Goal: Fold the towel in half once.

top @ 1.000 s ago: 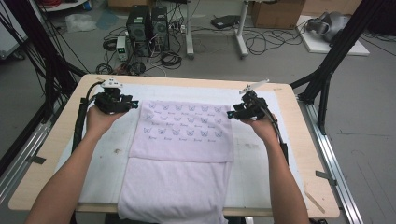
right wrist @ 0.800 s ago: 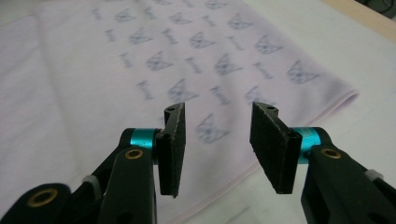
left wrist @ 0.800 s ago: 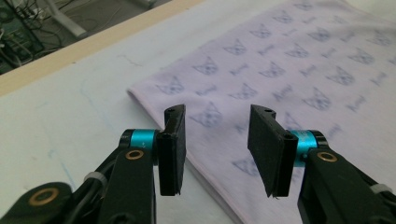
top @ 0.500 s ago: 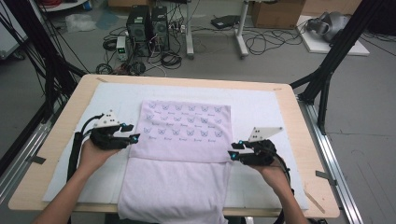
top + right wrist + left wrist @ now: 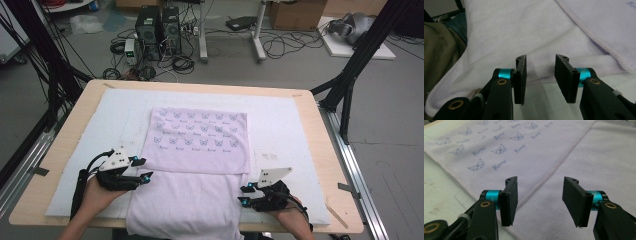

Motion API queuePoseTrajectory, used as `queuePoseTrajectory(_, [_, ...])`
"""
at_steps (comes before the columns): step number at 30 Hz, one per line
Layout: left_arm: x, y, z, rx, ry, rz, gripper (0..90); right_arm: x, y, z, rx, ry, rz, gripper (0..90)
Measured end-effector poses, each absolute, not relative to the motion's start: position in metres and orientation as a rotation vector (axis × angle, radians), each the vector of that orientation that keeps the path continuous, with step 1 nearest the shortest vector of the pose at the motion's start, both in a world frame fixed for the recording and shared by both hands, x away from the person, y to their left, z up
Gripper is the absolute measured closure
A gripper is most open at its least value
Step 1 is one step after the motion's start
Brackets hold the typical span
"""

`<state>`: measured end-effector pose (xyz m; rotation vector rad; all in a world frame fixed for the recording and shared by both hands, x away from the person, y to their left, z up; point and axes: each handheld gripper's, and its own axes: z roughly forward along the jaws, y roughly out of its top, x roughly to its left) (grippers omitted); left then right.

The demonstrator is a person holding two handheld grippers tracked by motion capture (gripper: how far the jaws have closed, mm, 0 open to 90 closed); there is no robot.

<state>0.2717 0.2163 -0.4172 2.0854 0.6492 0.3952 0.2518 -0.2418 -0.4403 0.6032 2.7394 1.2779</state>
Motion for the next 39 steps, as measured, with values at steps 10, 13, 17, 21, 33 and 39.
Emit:
queuePoseTrajectory(10, [0.270, 0.220, -0.426, 2.100, 0.650, 0.389, 46.8, 0.256, -0.232, -0.438, 0.544, 2.814, 1.261, 88.1])
queuePoseTrajectory(13, [0.269, 0.219, -0.425, 2.096, 0.645, 0.389, 47.0, 0.258, -0.225, -0.427, 0.511, 2.807, 1.276, 88.1])
queuePoseTrajectory(17, [0.268, 0.217, -0.424, 2.093, 0.628, 0.389, 47.0, 0.267, -0.207, -0.421, 0.456, 2.826, 1.245, 88.0])
queuePoseTrajectory(21, [0.266, 0.217, -0.423, 2.092, 0.620, 0.387, 47.0, 0.277, -0.191, -0.427, 0.456, 2.852, 1.194, 87.6])
queuePoseTrajectory(33, [0.265, 0.216, -0.424, 2.093, 0.610, 0.387, 46.5, 0.254, -0.218, -0.426, 0.480, 2.770, 1.255, 76.5])
queuePoseTrajectory(39, [0.265, 0.214, -0.425, 2.097, 0.605, 0.384, 46.2, 0.233, -0.240, -0.426, 0.492, 2.735, 1.271, 76.1])
